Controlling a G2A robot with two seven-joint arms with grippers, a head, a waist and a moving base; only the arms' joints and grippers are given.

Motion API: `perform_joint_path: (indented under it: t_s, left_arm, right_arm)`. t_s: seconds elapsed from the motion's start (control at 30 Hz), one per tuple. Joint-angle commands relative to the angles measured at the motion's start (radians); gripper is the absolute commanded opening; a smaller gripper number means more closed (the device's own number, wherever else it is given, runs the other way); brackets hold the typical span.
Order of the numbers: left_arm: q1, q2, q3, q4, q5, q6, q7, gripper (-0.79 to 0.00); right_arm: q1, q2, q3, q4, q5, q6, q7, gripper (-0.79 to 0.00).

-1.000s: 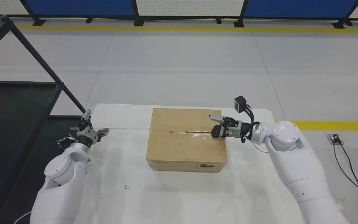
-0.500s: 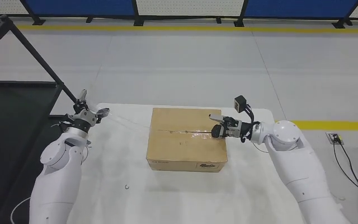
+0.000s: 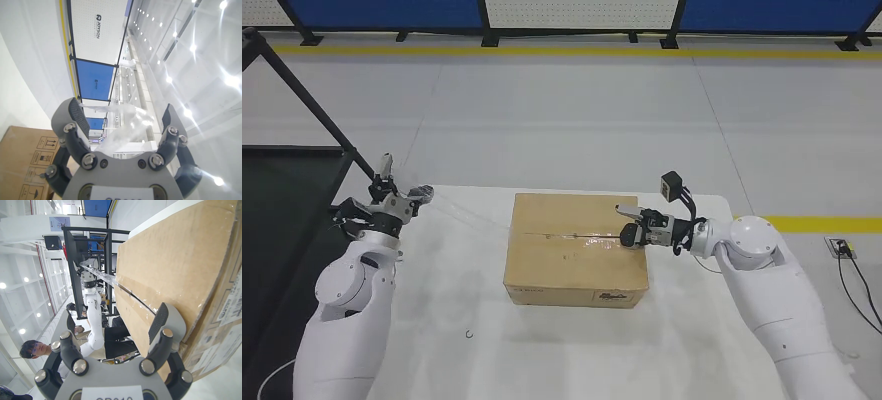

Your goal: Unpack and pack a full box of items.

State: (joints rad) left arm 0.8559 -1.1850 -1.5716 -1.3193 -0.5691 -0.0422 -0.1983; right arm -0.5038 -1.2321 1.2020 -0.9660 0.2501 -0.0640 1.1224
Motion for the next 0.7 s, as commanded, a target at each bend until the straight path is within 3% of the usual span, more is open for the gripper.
perform_joint_path:
  t_s: [0.0, 0.23, 0.67]
  left_arm:
    - [0.032, -0.001, -0.003, -0.03, 0.024, -0.025, 0.043, 0.0]
    - [0.113, -0.003, -0.036, -0.111, 0.05, -0.068, 0.134, 0.0]
    - [0.171, -0.004, -0.066, -0.204, 0.105, -0.066, 0.193, 0.0]
  right_arm:
    - [0.0, 0.0, 0.0, 0.0, 0.0, 0.0, 0.0, 0.0]
    - [0.0, 0.0, 0.0, 0.0, 0.0, 0.0, 0.0, 0.0]
    - [0.0, 0.0, 0.0, 0.0, 0.0, 0.0, 0.0, 0.0]
